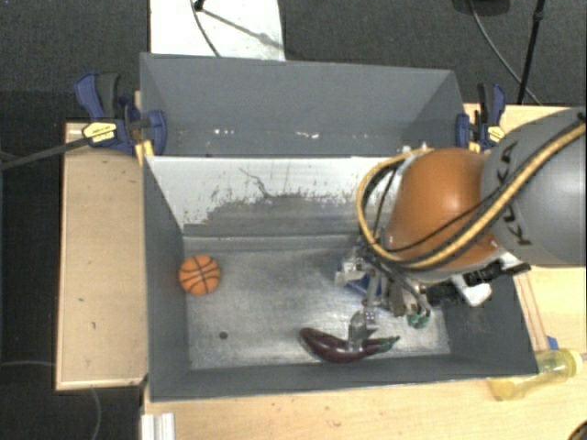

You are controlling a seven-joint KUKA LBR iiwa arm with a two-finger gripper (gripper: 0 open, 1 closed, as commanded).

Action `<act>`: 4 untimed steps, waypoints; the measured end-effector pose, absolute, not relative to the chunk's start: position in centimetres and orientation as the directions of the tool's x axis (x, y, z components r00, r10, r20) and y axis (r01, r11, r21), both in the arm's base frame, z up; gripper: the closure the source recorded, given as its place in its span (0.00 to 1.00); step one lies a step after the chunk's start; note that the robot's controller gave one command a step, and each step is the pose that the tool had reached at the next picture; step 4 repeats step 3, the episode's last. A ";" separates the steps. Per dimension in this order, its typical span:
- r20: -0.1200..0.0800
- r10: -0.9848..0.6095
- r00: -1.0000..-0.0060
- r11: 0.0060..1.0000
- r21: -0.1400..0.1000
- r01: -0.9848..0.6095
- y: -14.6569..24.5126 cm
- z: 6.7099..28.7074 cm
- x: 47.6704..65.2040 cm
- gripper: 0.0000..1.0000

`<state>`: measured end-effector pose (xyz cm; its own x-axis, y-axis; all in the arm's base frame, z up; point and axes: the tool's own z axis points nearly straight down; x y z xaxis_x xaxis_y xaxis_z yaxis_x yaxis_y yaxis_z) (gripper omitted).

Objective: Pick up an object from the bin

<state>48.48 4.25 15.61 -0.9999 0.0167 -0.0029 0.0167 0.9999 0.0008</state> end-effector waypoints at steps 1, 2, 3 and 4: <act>-0.007 -0.183 -0.983 0.983 -0.002 -0.183 6.3 7.5 48.4 1.00; -0.007 -0.181 -0.983 0.983 -0.002 -0.181 6.3 7.5 48.4 1.00; 0.000 -0.177 -0.984 0.984 0.000 -0.177 5.3 28.0 48.9 1.00; 0.000 -0.177 -0.984 0.984 0.000 -0.177 5.3 28.0 48.9 1.00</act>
Offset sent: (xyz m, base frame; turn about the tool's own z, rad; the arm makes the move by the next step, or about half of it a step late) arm 0.0000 0.0000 0.0000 0.0000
